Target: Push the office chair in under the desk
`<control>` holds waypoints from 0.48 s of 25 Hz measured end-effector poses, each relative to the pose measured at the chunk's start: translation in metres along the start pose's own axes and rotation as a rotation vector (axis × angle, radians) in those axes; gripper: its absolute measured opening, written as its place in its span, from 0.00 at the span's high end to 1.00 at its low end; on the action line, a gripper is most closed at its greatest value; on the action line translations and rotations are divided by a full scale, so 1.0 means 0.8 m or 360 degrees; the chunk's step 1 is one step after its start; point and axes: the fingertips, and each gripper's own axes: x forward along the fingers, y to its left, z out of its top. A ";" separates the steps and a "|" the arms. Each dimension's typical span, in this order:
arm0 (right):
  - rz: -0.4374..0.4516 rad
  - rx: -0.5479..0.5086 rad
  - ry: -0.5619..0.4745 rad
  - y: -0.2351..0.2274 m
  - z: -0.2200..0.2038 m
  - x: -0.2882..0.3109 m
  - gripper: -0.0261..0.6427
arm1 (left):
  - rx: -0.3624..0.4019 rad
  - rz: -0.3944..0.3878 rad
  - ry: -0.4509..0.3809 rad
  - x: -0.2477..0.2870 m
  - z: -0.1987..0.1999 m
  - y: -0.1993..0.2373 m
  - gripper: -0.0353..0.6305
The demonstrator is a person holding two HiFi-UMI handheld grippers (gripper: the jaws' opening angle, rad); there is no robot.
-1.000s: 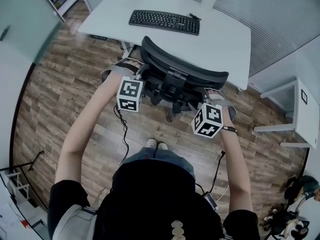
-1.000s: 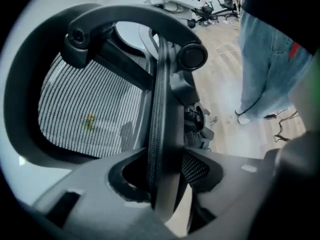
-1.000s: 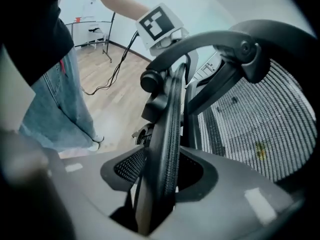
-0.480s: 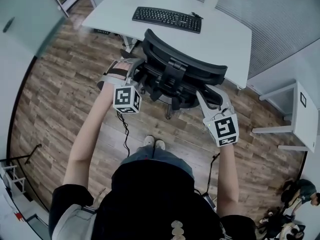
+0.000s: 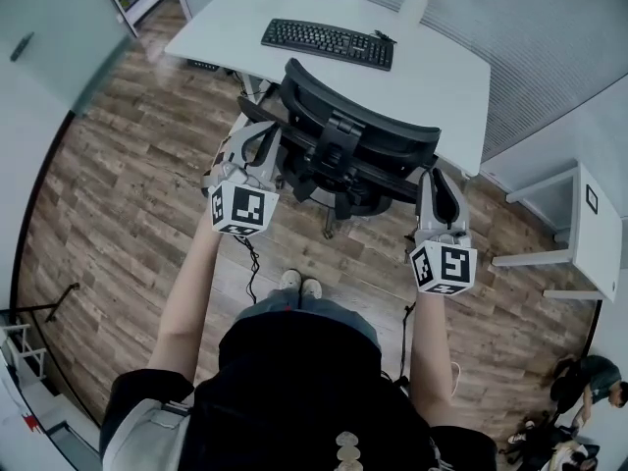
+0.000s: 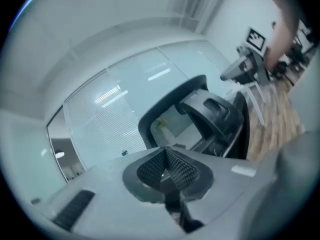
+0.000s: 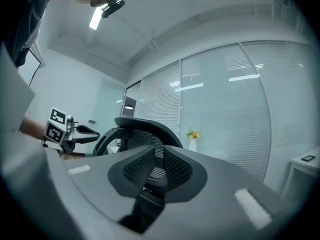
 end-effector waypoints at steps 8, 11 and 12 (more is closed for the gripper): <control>-0.0294 0.0206 -0.0114 -0.030 0.002 -0.019 0.95 | -0.0919 0.0101 -0.0281 -0.020 0.024 0.031 0.94; -0.0312 0.0206 -0.0121 -0.030 0.001 -0.023 0.95 | -0.1033 0.0139 -0.0290 -0.025 0.014 0.037 0.94; -0.0317 0.0205 -0.0123 -0.031 0.000 -0.024 0.95 | -0.1028 0.0142 -0.0285 -0.025 0.013 0.037 0.94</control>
